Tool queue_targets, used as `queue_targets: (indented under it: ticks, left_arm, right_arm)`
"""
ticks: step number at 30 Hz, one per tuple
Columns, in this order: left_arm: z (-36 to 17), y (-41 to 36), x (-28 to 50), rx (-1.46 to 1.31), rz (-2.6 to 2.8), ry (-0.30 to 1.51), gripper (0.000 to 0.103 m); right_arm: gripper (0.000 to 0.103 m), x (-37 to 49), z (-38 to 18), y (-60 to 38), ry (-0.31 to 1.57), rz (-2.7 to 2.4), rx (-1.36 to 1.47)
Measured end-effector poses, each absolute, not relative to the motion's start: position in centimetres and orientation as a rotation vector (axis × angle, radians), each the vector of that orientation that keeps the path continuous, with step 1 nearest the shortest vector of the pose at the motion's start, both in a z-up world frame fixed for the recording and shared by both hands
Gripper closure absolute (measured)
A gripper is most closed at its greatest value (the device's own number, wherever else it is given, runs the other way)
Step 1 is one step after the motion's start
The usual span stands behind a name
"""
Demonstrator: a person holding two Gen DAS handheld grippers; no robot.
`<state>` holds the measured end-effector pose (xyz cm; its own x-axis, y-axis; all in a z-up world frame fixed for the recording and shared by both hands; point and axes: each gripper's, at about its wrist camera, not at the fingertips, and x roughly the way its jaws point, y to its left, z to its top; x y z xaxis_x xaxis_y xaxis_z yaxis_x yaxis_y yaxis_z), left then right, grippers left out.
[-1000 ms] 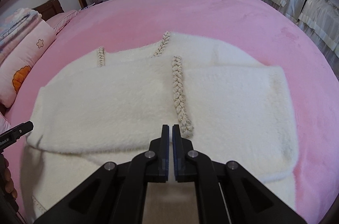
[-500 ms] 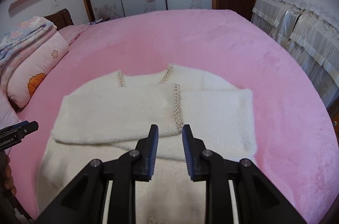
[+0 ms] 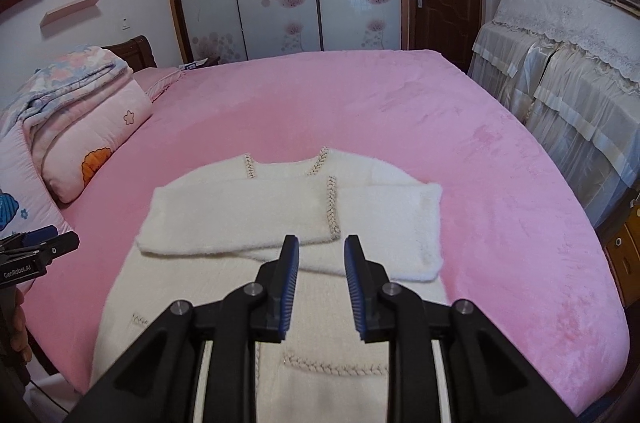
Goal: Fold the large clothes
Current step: 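Move both tools back to the hem of the folded cardigan, then grasp the cardigan hem corners with both tools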
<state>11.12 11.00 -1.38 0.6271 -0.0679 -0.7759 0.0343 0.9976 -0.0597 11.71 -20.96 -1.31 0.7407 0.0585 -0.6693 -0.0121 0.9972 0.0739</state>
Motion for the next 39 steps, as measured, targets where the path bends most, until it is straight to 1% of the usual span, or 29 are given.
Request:
queue_targets:
  ticks: [1,2,3,17,19,20,21,23,30,33,39]
  left_arm:
    - [-1.3,11.0,10.5,-0.039,-0.057,0.893,0.024]
    - [-1.3,11.1,9.7,-0.038,-0.051,0.896,0.024]
    - [-1.3,11.2,9.1,-0.037,-0.047,0.898,0.024]
    - [-4.1,11.7,-0.3,-0.122,-0.007,0.911,0.024]
    - [-4.9,11.7,-1.4,-0.122,-0.005,0.918,0.024]
    - [-5.4,11.6,-1.7,-0.124,-0.006,0.923,0.024]
    - [-6.0,11.6,-2.2,-0.121,-0.003,0.929,0.024]
    - [-7.5,11.8,-2.8,-0.114,0.005,0.954,0.024]
    - [-14.2,14.1,-3.1,-0.094,0.042,1.109,0.024]
    - [-16.9,15.9,-3.0,-0.128,0.056,1.165,0.024]
    - [-20.6,18.6,-2.7,-0.138,0.102,1.233,0.024]
  right_arm:
    - [0.072,11.0,-1.2,-21.1,0.730,0.042,0.063]
    - [0.066,10.3,-1.0,-21.2,0.721,0.042,0.059]
    - [0.063,9.5,-0.9,-21.3,0.712,0.039,0.052]
    - [0.063,-0.3,-1.9,-22.6,0.700,0.085,0.031]
    - [0.061,-1.5,-2.7,-22.7,0.708,0.083,0.023]
    - [0.057,-2.0,-3.1,-22.8,0.718,0.083,0.021]
    - [0.054,-2.4,-3.5,-22.9,0.725,0.083,0.019]
    - [0.052,-3.2,-4.8,-23.1,0.746,0.077,0.010]
    - [0.052,-5.0,-9.8,-24.5,0.855,0.046,0.013]
    - [0.052,-5.6,-11.9,-25.5,0.902,0.031,0.035]
    - [0.052,-6.6,-16.2,-28.5,1.003,-0.016,0.083]
